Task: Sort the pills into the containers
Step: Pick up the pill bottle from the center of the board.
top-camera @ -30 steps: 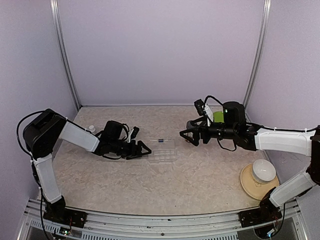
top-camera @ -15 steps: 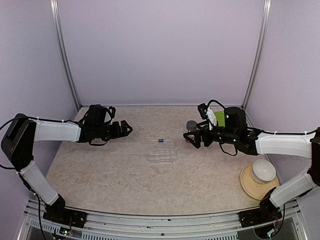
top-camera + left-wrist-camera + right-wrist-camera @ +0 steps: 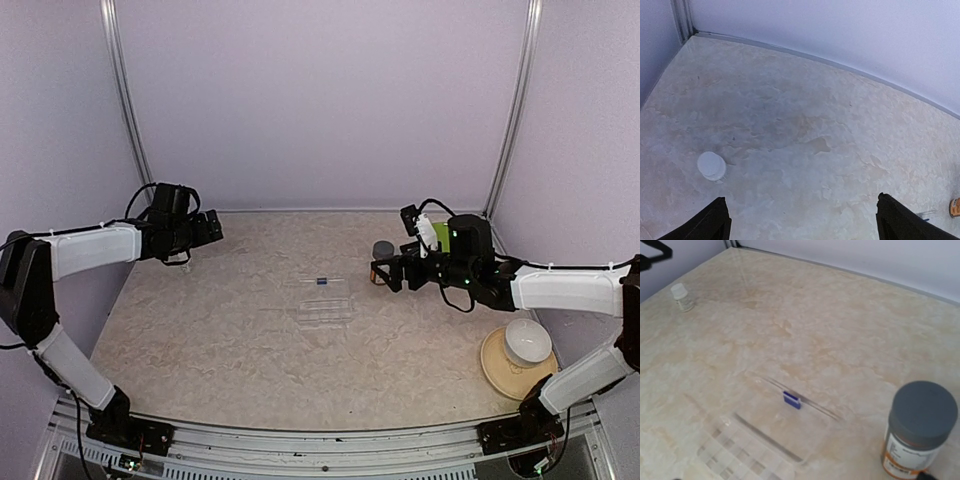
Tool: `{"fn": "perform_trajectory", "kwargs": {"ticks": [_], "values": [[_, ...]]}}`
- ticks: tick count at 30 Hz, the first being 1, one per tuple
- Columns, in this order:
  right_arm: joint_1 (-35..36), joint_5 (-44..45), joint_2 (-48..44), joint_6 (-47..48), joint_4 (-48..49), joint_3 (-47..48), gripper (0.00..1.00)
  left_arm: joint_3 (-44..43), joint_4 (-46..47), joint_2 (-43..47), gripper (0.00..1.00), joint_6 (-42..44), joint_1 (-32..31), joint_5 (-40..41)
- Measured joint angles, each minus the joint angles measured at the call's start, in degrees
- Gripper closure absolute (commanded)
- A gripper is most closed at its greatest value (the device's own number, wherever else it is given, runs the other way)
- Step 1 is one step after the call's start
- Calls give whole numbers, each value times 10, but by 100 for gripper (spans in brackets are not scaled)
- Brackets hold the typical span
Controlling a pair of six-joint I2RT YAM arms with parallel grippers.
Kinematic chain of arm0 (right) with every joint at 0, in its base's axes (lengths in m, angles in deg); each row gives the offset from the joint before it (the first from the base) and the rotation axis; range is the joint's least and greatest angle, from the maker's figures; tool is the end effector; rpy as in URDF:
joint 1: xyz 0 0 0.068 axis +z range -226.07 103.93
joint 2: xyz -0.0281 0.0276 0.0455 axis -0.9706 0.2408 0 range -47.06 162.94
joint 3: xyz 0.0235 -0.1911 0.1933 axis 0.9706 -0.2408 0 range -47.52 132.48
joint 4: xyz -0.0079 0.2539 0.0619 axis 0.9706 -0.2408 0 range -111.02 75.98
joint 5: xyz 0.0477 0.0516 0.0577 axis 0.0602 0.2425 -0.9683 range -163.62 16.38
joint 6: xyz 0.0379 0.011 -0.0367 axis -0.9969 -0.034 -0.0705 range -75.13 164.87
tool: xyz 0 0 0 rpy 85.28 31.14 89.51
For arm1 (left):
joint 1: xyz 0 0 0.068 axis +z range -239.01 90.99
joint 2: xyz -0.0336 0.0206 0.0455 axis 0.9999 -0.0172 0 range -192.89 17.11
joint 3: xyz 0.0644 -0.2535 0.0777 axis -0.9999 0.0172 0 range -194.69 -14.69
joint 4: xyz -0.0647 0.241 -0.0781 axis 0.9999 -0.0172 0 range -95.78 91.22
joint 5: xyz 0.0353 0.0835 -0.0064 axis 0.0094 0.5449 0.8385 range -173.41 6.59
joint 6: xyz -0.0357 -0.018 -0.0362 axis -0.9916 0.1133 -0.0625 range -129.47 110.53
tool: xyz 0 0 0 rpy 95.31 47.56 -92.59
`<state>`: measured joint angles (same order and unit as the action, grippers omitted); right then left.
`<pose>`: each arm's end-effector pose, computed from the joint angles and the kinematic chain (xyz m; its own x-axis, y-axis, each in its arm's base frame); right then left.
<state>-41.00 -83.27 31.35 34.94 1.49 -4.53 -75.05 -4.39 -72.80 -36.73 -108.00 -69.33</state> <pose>0.2454 0.1795 0.2418 -0.3946 -0.0694 -0.9162 -0.6369 0.7394 0.2183 0.3349 -0.1059 0.2464 -0.5425 -0.2832 -0.7909 -0.1362 0.9587 -0.2499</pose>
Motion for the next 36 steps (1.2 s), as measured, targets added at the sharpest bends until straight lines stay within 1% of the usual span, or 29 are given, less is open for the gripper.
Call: {"fn": "perform_trajectory", "kwargs": {"ticks": [3, 5, 12, 20, 27, 31, 36], "values": [[0, 5, 0, -4, 0, -2, 0, 0, -2, 1, 1, -6, 33, 3], [0, 8, 0, -6, 0, -2, 0, -4, -15, -3, 1, -8, 46, 19], [0, 13, 3, -22, 0, -2, 0, -46, -66, -45, 1, -10, 52, 73], [0, 2, 16, -33, -9, 0, 0, -54, -75, -82, 1, -18, 73, 103], [0, -18, 17, -32, -9, 0, 0, -80, -79, -145, 6, -20, 76, 112], [0, -30, 23, -32, -7, 3, 0, -111, -84, -181, 12, -20, 81, 111], [0, -37, 30, -32, -7, 4, 0, -130, -84, -202, 17, -21, 87, 103]]}}
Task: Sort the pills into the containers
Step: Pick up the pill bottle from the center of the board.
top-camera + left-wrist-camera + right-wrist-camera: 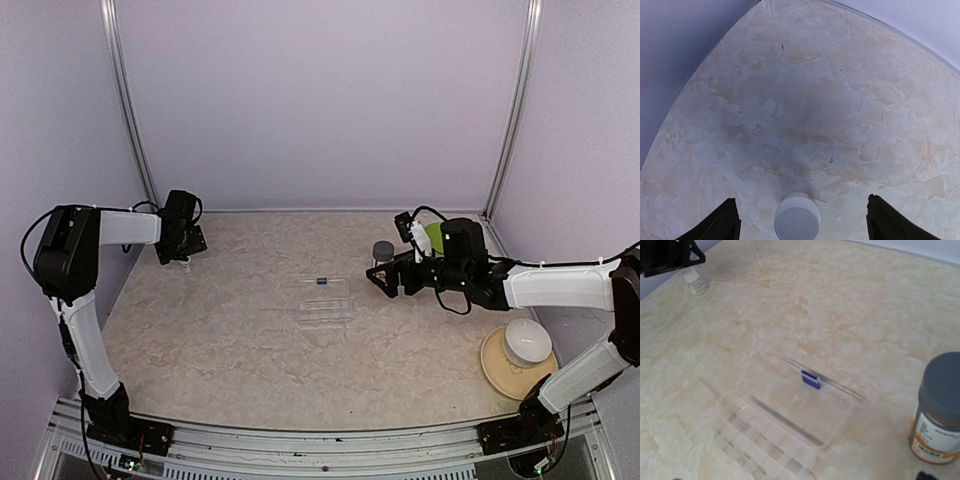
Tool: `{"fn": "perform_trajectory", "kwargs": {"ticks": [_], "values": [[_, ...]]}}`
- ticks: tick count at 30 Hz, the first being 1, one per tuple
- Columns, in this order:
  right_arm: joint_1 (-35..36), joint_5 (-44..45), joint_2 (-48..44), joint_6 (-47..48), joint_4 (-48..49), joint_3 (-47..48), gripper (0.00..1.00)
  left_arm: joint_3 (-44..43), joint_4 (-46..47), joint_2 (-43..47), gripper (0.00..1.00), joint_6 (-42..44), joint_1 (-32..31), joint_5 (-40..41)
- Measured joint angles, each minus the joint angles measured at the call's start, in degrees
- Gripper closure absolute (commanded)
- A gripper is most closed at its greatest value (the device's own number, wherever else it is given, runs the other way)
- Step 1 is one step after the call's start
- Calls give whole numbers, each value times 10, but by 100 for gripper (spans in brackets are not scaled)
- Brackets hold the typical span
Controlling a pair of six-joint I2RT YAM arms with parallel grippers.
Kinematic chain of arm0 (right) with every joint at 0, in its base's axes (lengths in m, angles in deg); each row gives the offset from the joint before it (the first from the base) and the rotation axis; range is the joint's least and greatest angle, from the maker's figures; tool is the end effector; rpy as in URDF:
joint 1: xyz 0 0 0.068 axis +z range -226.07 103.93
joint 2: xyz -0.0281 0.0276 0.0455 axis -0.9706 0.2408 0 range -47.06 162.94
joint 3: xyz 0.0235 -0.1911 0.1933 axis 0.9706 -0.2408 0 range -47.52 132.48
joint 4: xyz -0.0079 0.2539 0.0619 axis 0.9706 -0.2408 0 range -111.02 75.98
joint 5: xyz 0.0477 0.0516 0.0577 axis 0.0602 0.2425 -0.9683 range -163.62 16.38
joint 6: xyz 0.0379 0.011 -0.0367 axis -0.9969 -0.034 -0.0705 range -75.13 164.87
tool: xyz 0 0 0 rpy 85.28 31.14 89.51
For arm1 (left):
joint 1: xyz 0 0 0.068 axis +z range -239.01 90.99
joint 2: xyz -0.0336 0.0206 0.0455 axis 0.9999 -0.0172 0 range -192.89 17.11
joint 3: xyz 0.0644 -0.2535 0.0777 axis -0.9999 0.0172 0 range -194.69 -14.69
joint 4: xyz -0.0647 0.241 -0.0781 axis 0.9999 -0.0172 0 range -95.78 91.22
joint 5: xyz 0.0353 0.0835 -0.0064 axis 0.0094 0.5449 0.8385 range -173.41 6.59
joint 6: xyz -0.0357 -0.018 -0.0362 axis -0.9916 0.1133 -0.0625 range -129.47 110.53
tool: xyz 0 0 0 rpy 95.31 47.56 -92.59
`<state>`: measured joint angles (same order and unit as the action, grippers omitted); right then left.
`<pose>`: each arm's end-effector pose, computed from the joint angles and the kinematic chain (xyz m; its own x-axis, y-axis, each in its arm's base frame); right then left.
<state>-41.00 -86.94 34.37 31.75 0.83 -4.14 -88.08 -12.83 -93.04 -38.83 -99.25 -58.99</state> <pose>0.2494 0.1851 0.2279 -0.4804 -0.0674 -0.8744 -0.6400 0.7086 0.2970 0.4065 -0.0583 0.1803 -0.6180 -0.3421 -0.7078 -0.4571 0.8889 -0.0305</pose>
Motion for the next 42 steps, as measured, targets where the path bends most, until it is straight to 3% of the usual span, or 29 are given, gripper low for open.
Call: {"fn": "perform_trajectory", "kwargs": {"ticks": [8, 16, 27, 30, 34, 42], "values": [[0, 0, 4, 0, 1, 0, 0, 1, -4, -10, 23, -1, 2, -5], [0, 0, 10, 0, 5, 0, 0, 1, -4, -10, 39, -2, 2, -9], [0, 0, 10, 0, 9, 0, 0, 1, -5, -11, 48, -2, 2, -9], [0, 0, 10, 0, 9, 0, 0, 1, -5, -14, 56, -3, 3, -11], [0, 0, 10, 0, 9, 0, 0, 1, -6, -18, 57, -4, 4, -12], [0, 1, 10, 0, 9, 0, 0, 2, -6, -19, 78, -6, 6, -13]]}}
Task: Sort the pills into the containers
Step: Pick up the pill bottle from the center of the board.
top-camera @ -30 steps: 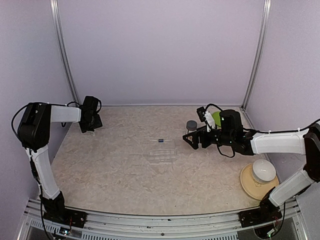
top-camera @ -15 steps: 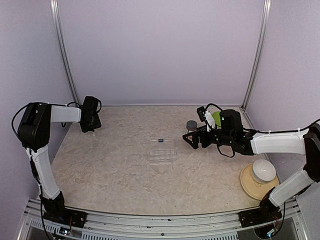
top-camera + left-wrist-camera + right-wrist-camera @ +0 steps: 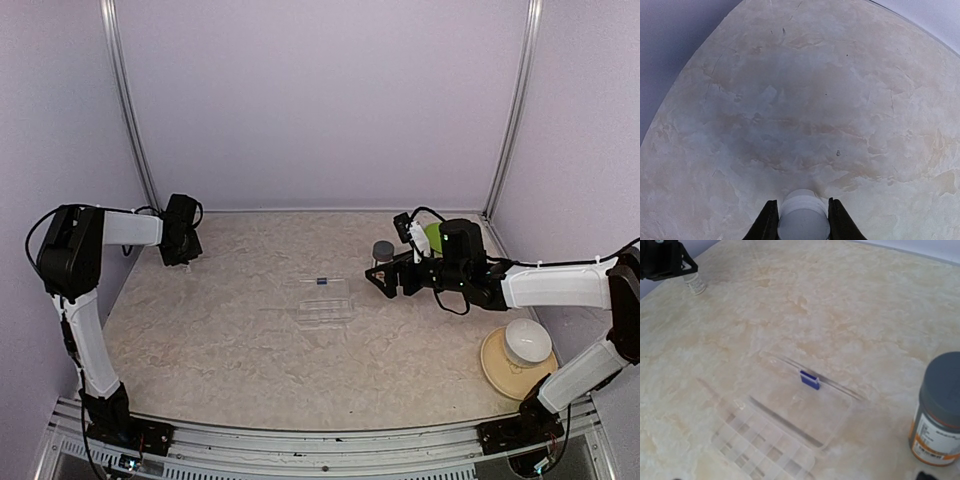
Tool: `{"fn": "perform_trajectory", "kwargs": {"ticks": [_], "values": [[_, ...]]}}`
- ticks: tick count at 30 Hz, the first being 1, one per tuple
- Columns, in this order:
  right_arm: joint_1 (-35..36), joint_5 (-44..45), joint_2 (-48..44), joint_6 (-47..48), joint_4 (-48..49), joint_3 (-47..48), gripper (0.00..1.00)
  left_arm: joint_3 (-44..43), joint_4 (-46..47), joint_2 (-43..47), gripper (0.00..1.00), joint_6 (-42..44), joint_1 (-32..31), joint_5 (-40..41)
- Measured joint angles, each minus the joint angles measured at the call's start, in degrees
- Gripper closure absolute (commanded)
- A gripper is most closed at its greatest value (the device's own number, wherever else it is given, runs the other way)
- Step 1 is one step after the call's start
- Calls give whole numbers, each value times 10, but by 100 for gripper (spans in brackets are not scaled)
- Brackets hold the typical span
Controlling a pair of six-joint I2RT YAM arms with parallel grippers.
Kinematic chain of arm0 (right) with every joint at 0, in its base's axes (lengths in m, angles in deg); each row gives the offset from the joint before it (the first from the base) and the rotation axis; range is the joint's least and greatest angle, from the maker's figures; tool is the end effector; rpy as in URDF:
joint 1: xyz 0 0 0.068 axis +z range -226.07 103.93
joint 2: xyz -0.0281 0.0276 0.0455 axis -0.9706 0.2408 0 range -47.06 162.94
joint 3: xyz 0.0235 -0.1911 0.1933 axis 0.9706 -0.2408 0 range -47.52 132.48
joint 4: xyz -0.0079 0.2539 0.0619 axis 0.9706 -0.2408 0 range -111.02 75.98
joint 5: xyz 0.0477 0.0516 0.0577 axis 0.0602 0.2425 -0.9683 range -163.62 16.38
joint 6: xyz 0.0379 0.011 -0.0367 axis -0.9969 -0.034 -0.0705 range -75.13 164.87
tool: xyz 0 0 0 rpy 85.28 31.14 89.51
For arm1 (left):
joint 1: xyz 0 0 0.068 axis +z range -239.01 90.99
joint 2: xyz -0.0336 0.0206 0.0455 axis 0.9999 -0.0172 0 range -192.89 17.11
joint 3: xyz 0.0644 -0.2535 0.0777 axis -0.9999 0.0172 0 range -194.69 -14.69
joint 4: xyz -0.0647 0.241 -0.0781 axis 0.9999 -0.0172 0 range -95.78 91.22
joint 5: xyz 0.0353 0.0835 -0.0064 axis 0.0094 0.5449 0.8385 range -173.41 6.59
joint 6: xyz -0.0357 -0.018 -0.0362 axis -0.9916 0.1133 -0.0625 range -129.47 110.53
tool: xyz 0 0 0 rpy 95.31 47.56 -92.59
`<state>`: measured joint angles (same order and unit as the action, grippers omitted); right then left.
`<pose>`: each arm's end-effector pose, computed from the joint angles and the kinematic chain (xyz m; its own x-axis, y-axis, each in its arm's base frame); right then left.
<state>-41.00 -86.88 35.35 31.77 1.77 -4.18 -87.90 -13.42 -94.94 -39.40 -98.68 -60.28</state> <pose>0.2515 0.1865 0.2243 -0.4810 -0.0682 -0.8740 -0.6393 0.7096 0.2965 0.4077 -0.0551 0.1655 -0.6487 -0.3550 -0.6732 -0.4613 0.8870 -0.0232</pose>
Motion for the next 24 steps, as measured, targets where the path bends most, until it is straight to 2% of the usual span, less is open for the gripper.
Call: {"fn": "perform_trajectory", "kwargs": {"ticks": [2, 4, 15, 20, 24], "values": [[0, 0, 0, 0, 0, 0, 0, 0, 0, 0, 89, 0, 0, 0], [0, 0, 0, 0, 0, 0, 0, 0, 0, 0, 92, 0, 0, -1], [0, -51, 6, 26, 6, 0, 0, 11, 2, 16, 94, 1, -15, -35], [0, -126, 6, 44, 19, 0, 0, 48, 37, 77, 94, 20, -80, -87], [0, -211, 2, 54, 33, 0, 0, 87, 93, 155, 93, 49, -141, -176]]}}
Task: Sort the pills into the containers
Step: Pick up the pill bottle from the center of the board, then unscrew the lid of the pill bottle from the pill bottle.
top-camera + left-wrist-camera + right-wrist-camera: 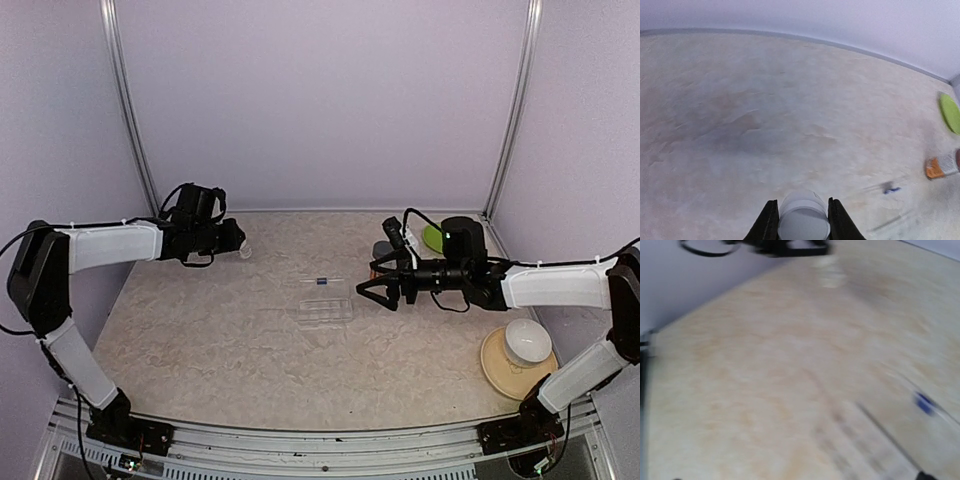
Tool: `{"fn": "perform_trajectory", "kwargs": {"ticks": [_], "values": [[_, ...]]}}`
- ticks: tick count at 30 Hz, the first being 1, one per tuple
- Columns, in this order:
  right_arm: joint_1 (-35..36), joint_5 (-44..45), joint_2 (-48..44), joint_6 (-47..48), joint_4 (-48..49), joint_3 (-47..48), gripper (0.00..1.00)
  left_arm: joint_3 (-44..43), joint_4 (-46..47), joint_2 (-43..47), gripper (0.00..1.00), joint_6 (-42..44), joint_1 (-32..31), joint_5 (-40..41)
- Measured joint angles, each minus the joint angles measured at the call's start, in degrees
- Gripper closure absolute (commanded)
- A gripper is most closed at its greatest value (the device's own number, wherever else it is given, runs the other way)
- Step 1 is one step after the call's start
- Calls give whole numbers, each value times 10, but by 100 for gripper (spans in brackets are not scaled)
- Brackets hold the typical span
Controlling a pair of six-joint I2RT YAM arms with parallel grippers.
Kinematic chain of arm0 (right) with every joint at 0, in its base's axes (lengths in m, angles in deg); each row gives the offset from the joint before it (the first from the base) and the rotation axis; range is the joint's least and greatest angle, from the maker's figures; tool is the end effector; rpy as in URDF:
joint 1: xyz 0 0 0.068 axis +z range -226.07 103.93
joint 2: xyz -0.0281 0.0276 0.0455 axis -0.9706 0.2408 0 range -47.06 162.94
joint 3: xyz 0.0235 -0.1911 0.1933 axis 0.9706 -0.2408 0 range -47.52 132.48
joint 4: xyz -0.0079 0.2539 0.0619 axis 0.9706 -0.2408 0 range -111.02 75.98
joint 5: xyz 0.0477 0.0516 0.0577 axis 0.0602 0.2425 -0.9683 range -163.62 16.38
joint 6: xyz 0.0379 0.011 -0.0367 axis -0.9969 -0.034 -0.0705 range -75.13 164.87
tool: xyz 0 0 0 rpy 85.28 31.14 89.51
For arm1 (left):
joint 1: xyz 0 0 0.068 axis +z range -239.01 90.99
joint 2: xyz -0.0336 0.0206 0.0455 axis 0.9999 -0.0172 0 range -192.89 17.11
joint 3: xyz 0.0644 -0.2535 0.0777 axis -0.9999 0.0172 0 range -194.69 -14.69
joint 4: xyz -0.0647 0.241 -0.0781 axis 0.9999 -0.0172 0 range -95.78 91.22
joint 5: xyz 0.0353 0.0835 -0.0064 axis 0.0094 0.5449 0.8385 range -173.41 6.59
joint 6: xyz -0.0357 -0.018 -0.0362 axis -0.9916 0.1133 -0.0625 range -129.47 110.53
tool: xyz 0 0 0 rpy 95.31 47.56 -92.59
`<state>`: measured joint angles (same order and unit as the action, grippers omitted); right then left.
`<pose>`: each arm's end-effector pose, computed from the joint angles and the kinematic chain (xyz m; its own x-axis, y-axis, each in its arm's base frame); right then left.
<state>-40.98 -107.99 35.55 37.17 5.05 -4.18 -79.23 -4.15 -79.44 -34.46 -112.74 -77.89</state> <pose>0.2428 0.1951 0.2309 -0.4018 -0.1472 -0.9038 -0.8619 0.3942 0.3190 0.3463 -0.1483 0.2304 -0.6434 -0.1765 -0.7449 0.0647 0.9570 -0.2827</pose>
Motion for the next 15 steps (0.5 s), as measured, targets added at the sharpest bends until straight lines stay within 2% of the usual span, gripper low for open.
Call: {"fn": "perform_trajectory", "kwargs": {"ticks": [8, 15], "values": [[11, -136, -33, 13, 40, 0, 1, 16, 100, 67, 92, 59, -87, -217], [32, -193, -39, 15, 62, 0, 1, 26, 139, 92, 91, 103, -174, -348]]}}
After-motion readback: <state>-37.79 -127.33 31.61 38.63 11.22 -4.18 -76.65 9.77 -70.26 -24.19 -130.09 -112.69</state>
